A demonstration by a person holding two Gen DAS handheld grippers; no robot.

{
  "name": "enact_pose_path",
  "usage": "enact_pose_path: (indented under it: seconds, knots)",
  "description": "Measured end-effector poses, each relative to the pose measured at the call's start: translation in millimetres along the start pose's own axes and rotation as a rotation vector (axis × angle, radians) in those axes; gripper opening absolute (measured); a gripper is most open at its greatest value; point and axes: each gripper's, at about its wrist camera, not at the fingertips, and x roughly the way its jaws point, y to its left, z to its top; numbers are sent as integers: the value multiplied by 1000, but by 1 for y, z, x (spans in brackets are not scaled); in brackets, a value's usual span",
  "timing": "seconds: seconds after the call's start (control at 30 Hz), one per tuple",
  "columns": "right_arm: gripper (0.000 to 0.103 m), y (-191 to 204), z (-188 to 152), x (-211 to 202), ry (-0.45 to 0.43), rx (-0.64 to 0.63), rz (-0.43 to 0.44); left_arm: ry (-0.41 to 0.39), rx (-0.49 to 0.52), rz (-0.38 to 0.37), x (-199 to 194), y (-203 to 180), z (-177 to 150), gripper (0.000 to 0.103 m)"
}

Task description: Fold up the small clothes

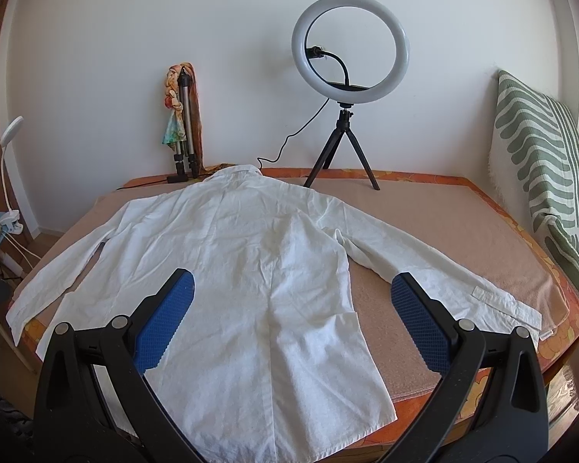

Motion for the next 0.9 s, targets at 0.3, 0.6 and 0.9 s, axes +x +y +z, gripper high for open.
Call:
enact_pose_path:
  seconds: [0.3,0.6,0.9]
  knots:
    - [103,14,6,7,2,-8,20,48,-69,-8,9,33,-12,102]
    - [103,51,22,25,8,-57,92,88,-219,-51,17,103,-24,84]
    - [103,98,47,46,40,-100,191,204,-336,51,35,193,-44,45]
